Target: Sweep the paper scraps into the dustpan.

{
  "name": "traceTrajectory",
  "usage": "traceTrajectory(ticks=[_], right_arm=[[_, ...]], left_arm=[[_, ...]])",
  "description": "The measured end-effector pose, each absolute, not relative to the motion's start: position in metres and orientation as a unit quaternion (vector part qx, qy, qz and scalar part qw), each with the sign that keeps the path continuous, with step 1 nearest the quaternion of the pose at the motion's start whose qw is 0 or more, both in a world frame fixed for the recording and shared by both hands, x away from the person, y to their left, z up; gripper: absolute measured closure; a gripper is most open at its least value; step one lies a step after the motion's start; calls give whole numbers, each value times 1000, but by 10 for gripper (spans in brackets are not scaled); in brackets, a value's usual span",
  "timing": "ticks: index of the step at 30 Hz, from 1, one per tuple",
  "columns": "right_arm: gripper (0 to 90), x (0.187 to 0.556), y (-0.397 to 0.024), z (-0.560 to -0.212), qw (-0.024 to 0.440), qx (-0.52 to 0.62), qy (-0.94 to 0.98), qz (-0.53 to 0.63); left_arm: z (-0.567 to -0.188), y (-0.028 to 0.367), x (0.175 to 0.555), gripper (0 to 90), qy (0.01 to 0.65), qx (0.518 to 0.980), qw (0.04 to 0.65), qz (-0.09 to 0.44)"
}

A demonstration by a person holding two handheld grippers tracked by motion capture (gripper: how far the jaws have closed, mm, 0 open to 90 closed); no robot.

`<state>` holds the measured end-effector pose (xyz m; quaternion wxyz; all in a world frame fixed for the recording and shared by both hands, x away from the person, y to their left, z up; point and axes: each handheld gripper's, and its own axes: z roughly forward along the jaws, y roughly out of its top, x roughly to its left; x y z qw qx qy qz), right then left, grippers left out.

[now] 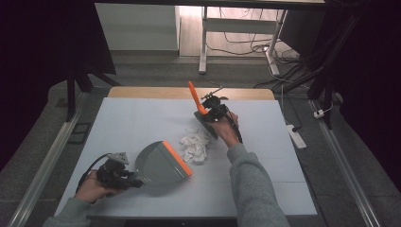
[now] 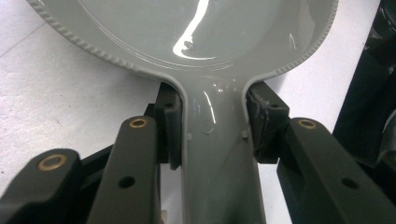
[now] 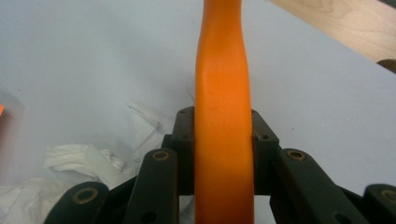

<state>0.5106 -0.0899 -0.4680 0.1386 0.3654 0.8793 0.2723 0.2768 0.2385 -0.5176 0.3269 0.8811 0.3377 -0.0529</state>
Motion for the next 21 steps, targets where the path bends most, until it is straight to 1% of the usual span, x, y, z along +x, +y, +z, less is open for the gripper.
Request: traceTrajectory(ticks=[12, 15, 21], right_arm=[[705, 507, -73, -476, 125, 344, 892, 265], [705, 502, -65, -476, 127, 330, 899, 257], [705, 486, -53, -477, 113, 306, 911, 254]], left_arm=[[-519, 236, 279, 615, 350, 885, 303, -49], [-518, 232, 281, 615, 350, 886, 301, -47], [-519, 229, 282, 615, 350, 887, 299, -47]])
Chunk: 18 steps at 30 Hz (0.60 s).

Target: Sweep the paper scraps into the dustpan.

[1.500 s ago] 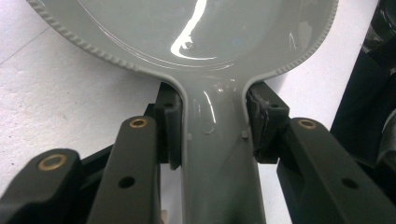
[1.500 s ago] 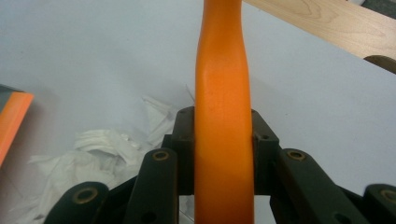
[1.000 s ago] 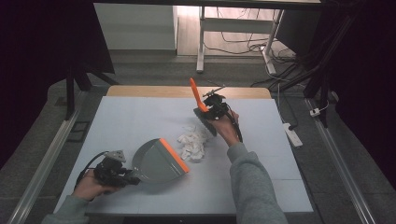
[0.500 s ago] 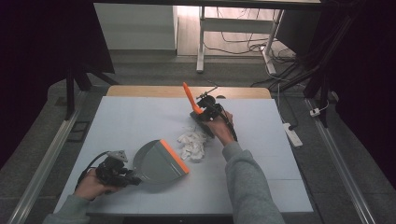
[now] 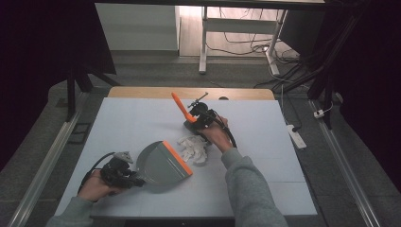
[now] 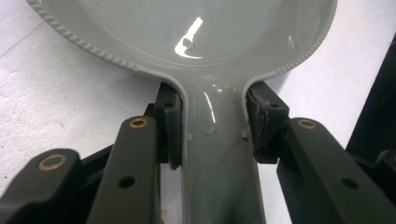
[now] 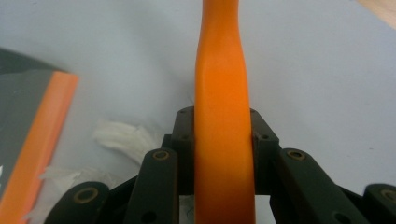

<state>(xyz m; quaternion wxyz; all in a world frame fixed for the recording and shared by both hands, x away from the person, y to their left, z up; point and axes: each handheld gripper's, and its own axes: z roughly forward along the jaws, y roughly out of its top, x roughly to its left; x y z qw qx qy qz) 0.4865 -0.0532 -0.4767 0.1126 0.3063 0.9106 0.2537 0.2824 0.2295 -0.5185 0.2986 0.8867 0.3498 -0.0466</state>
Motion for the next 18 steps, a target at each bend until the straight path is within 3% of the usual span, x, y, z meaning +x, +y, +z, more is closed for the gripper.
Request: traceTrajectory(ticks=[18], right_arm=[[705, 427, -15, -477, 73, 211, 939, 260]], left_arm=[[-520, 226, 283, 615, 352, 887, 296, -46]])
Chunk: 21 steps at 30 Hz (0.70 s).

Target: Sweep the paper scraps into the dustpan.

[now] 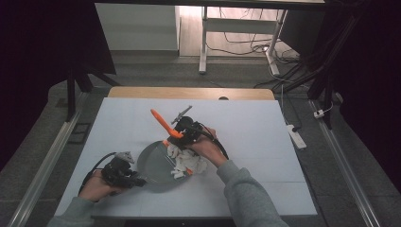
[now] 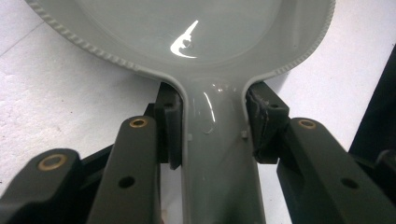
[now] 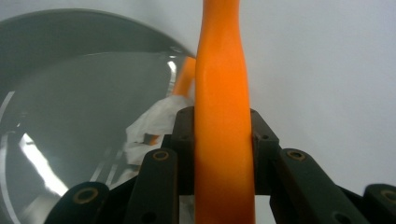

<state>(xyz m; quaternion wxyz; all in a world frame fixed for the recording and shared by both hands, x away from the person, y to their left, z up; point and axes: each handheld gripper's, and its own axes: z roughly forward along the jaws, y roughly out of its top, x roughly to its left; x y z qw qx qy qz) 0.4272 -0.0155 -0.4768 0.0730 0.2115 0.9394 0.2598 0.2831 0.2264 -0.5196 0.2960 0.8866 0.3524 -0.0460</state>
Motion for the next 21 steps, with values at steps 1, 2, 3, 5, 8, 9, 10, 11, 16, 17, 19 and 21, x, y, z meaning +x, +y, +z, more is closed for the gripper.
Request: traceTrajectory(ticks=[1, 2, 3, 5, 8, 9, 10, 11, 16, 17, 19, 21], right_arm=[[705, 424, -13, -477, 72, 205, 940, 262], [705, 421, -12, -476, 68, 203, 940, 265], [705, 419, -10, -475, 64, 200, 940, 269], [705, 414, -8, -472, 56, 190, 941, 275], [705, 406, -6, -466, 47, 177, 940, 287], [705, 404, -6, -464, 49, 173, 940, 290], [705, 403, -7, -461, 51, 169, 939, 294], [705, 402, -8, -459, 51, 167, 938, 299], [705, 404, -23, -446, 66, 181, 926, 324], [704, 405, -26, -443, 70, 186, 923, 329], [704, 406, -34, -438, 78, 193, 916, 342], [705, 407, -42, -433, 81, 200, 911, 351]], left_arm=[[-520, 226, 283, 615, 352, 887, 296, -46], [-520, 227, 283, 614, 352, 887, 296, -47], [-520, 227, 283, 615, 352, 887, 296, -47], [-520, 227, 283, 615, 352, 887, 296, -47], [-520, 226, 283, 615, 353, 886, 297, -46], [-520, 226, 283, 615, 353, 886, 297, -46], [-520, 226, 283, 615, 353, 886, 297, -46], [-520, 226, 283, 615, 353, 886, 296, -46], [-520, 226, 282, 615, 352, 886, 297, -45], [-520, 226, 282, 615, 352, 887, 297, -45], [-520, 226, 282, 615, 353, 886, 297, -45], [-520, 226, 281, 615, 353, 886, 297, -45]])
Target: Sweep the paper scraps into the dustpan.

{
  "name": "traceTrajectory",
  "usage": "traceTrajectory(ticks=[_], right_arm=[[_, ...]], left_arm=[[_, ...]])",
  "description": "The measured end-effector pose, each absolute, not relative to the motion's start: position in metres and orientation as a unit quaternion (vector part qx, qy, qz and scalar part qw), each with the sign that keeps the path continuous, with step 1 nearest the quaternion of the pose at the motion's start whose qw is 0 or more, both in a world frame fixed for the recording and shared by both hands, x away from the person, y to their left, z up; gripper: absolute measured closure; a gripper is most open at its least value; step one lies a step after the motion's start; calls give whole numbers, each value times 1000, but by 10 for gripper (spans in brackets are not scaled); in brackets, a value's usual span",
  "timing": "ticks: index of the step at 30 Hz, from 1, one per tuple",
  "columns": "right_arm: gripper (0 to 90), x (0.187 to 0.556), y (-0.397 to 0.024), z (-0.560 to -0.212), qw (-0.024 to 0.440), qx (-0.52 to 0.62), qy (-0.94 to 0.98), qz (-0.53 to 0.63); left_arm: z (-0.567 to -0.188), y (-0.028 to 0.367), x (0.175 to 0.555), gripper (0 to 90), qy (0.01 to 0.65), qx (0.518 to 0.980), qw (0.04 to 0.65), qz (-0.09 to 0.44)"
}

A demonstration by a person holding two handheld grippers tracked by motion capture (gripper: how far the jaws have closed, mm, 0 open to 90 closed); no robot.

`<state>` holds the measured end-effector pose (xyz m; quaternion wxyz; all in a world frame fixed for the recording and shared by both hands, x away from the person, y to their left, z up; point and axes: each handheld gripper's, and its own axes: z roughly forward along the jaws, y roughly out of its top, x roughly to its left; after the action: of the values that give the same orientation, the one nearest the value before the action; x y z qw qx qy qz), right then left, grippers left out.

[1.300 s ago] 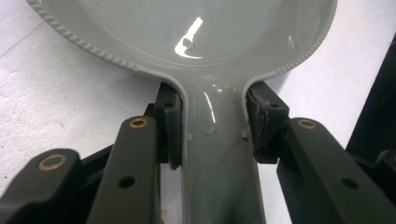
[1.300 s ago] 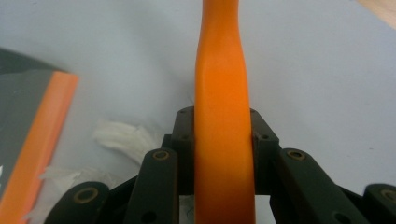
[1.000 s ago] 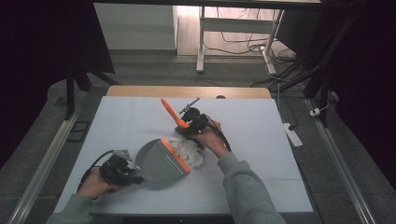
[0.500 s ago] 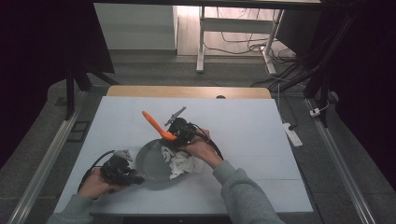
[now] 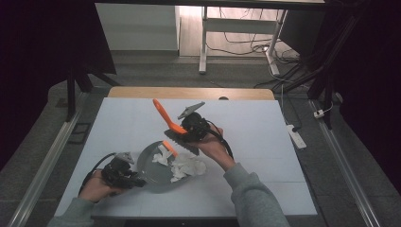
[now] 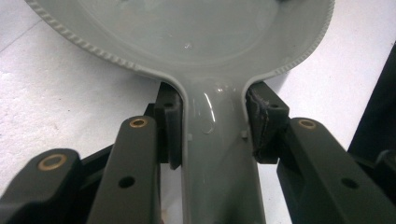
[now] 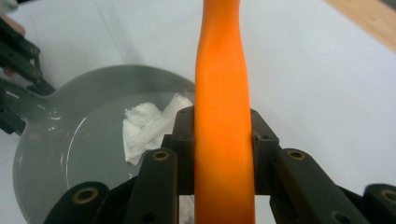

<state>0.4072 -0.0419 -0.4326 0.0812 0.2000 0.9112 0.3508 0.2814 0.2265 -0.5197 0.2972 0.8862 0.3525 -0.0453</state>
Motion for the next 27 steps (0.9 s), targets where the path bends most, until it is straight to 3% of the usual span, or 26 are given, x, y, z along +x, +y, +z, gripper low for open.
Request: traceTrajectory(ticks=[6, 27], right_arm=[[704, 410, -62, -427, 88, 231, 900, 358], [704, 395, -125, -458, 101, 297, 890, 331]], left_arm=[[-520, 227, 281, 615, 352, 886, 298, -47], [-518, 226, 276, 615, 346, 889, 296, -47]])
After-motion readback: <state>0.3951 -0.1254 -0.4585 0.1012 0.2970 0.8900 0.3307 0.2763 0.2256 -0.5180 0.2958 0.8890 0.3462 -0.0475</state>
